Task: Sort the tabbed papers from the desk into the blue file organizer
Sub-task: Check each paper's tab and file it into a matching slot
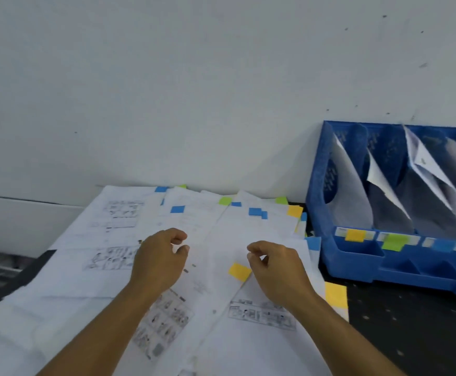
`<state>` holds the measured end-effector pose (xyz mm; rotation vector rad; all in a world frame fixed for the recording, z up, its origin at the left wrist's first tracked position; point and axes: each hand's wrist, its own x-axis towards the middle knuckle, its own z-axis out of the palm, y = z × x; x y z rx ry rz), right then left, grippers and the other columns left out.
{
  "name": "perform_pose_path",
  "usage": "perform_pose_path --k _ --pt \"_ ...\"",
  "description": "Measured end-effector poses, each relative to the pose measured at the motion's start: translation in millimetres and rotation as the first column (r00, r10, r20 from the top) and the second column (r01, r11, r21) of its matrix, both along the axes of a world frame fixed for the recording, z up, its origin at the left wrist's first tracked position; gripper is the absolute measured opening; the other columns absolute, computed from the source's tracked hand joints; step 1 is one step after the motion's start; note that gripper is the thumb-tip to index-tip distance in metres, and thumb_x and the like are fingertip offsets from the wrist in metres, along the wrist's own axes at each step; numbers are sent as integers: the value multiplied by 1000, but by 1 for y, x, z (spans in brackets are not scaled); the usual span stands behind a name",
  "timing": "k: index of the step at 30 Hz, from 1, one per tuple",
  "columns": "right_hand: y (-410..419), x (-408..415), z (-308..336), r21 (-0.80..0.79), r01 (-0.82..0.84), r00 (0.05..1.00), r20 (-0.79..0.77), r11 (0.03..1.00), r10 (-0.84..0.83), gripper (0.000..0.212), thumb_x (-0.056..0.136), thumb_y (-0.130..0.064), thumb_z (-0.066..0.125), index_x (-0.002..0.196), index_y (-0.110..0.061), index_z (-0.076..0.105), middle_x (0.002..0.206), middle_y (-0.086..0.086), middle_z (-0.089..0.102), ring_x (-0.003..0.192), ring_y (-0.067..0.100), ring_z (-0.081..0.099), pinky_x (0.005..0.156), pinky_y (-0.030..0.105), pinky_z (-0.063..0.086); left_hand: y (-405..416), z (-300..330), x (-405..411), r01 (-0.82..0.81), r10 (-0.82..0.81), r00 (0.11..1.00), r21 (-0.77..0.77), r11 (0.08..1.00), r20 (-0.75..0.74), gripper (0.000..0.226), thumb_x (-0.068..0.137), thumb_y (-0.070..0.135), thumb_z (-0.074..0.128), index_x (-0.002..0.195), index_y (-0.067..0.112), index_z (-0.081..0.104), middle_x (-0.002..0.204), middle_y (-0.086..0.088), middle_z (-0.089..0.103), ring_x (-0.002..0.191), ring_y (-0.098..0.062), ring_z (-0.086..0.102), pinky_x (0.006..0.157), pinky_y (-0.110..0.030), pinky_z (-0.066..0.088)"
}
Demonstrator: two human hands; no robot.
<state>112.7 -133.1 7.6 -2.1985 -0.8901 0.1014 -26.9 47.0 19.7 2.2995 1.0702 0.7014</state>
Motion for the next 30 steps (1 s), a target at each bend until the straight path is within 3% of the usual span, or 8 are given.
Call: perform_pose_path --k 5,8,12,14,18,21,26,30 --pt "8 -6 -12 3 -7 1000 -9 1000 7 25 98 -32 56 120 -30 69 102 -18 67 81 -1 59 83 25 53 20 -21 -27 -42 59 970 77 996 -237 63 85 57 59 139 28 45 147 1 41 136 -24 33 109 -41 34" --pt "8 -9 -21 18 -4 1000 2 1000 4 25 98 -28 58 120 -27 69 94 -18 64 81 -6 57 79 17 49 35 -26 -32 -85 100 985 108 990 -141 64 90 55 52 144 22 40 151 -3 36 141 -25 26 115 -44 27" --pt "5 -9 -27 58 2 1000 3 998 -2 24 98 -23 59 118 -25 71 93 -16 65 84 -7 58 74 4 42 66 -26 -29 -94 124 919 98 991 -375 67 98 51 37 152 15 19 161 -8 14 149 -29 5 120 -49 9" --pt "4 -9 -29 69 0 1000 16 998 -2 23 97 -21 60 117 -24 71 92 -17 66 84 -6 59 70 1 40 74 -31 -29 -92 111 895 65 994 -433 67 98 52 34 150 13 22 159 -8 21 147 -30 12 119 -49 12" --pt "2 -9 -32 86 -6 1000 12 996 5 22 96 -20 61 115 -24 72 95 -16 69 87 -3 61 72 1 40 75 -29 -31 -158 224 870 180 971 -440 60 92 62 38 135 21 48 135 -1 52 126 -25 44 103 -42 36" --pt "2 -10 -33 98 -10 1000 3 995 9 21 96 -21 61 114 -25 72 97 -16 69 89 -1 61 76 4 40 78 -25 -32 -173 302 848 312 934 -435 44 95 55 39 126 30 58 124 2 59 115 -21 52 95 -39 38" --pt "0 -10 -32 106 -3 1000 -5 994 3 21 96 -20 61 114 -24 73 96 -18 68 88 -3 61 77 4 40 84 -34 -32 -49 244 916 515 856 -319 24 96 32 54 82 19 70 77 3 68 67 -17 61 58 -26 33" --pt "0 -10 -27 136 9 999 -45 991 -2 21 97 -20 61 113 -26 73 95 -20 68 87 -7 60 71 0 41 66 -25 -23 -68 78 997 462 884 -2 19 92 21 62 75 14 64 67 1 62 57 -18 54 54 -27 37"
